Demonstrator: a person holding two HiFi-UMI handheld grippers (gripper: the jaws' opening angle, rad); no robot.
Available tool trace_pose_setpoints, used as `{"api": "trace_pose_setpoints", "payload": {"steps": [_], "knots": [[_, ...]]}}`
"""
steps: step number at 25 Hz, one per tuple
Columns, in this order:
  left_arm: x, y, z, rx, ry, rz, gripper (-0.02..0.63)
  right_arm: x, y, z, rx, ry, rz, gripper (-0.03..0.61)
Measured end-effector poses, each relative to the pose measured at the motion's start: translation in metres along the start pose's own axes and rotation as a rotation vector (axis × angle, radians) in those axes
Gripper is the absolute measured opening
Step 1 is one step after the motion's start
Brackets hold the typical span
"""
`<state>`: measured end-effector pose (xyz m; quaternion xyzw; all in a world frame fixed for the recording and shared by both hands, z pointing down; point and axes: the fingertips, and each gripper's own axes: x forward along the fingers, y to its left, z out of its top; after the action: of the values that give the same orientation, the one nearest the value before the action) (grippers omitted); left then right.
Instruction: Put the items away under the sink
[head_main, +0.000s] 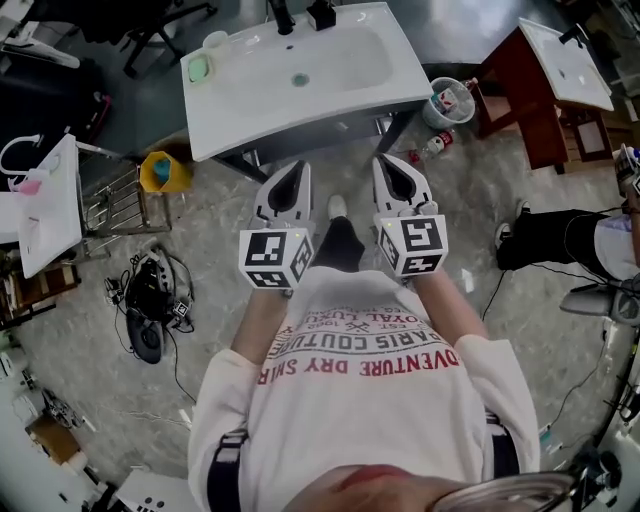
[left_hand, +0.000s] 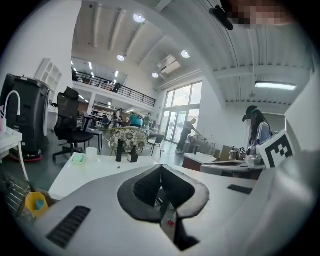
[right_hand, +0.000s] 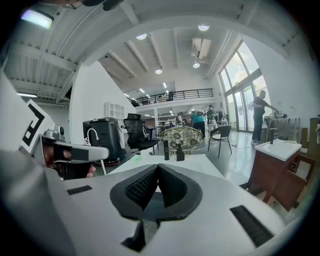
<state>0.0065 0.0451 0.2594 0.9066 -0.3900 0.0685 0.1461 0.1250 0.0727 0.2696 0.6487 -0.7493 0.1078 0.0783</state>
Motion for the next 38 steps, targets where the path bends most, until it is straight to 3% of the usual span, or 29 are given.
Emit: {"api": "trace_pose_setpoints", "payload": {"steps": [8,12,22,38], "knots": [[0.109,0.036,0.035,-0.027,0.003,-0.028,0.023,0.093,-0.059,0.024,0.014,0.023,-0.02,0.025],[0.151,0.06,0.056,0.0,0.001,-0.028,0.023,0.144,-0.077,0.042,0.013,0.02,-0.005,0.025],[0.204,0.107,0.07,-0.022,0.02,0.017,0.023,0.226,-0.097,0.058,0.028,0.038,0.04,0.025],[0.283,0.166,0.066,-0.107,0.054,0.215,0.023,0.352,-0.135,0.056,0.007,0.123,0.218,0.025]]}}
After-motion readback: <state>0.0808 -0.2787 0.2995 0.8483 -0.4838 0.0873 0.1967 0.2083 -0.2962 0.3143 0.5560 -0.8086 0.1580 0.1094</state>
